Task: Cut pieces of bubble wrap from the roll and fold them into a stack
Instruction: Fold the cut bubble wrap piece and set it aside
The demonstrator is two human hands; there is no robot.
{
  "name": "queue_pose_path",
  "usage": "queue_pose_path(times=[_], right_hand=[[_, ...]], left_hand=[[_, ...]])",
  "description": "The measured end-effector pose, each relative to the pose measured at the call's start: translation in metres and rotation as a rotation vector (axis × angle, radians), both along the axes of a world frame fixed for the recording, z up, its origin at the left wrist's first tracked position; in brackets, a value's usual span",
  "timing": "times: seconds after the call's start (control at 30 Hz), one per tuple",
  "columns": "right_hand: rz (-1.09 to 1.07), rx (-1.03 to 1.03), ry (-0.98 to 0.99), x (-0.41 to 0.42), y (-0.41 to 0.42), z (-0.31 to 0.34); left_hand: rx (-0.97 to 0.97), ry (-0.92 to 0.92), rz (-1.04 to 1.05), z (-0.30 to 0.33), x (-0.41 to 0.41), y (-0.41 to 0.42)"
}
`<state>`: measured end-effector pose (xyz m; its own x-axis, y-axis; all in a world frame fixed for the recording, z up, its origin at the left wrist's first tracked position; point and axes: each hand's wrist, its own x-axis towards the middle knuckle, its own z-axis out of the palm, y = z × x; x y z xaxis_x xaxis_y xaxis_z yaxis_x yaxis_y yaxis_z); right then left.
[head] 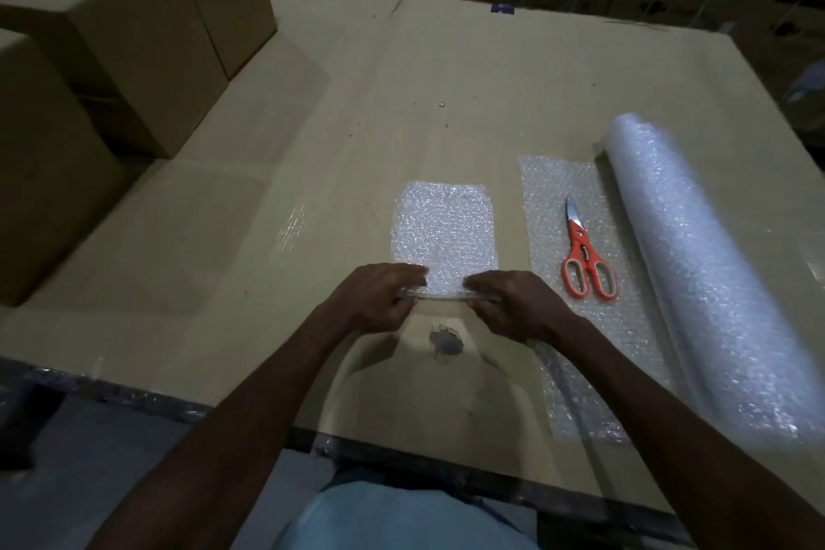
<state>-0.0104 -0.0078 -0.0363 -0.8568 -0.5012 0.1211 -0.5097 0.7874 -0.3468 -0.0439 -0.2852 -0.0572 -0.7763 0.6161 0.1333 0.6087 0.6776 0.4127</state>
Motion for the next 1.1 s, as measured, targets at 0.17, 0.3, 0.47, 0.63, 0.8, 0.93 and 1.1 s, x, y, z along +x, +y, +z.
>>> queue_pose_path(times=[0.17,0.3,0.47,0.63,0.8,0.93,1.1], right_hand=[[-0.050,-0.114,-0.124,-0.020,0.004,0.010],[-0.193,-0.318,-0.276,-0.045,0.008,0.022],[-0.296,-0.195,-0.206,-0.095,0.002,0.033],[-0.343,-0.089,-0.207,-0.138,-0.010,0.035],[-0.375,-0.022,-0.224,-0.169,-0.013,0.028],[-0.398,0.010,-0.187,-0.177,-0.019,0.020],[-0.389,0.020,-0.040,-0.160,-0.025,0.008]], left_hand=[[0.098,-0.136,0.072,0.010,-0.014,0.000],[0.358,-0.315,0.200,0.020,-0.037,0.006],[0.199,-0.232,0.358,0.033,-0.066,0.014],[0.020,-0.122,0.332,0.025,-0.093,0.028],[-0.189,-0.038,0.168,0.006,-0.108,0.041],[-0.274,-0.087,0.120,-0.008,-0.115,0.046],[-0.250,-0.050,0.145,-0.026,-0.113,0.039]])
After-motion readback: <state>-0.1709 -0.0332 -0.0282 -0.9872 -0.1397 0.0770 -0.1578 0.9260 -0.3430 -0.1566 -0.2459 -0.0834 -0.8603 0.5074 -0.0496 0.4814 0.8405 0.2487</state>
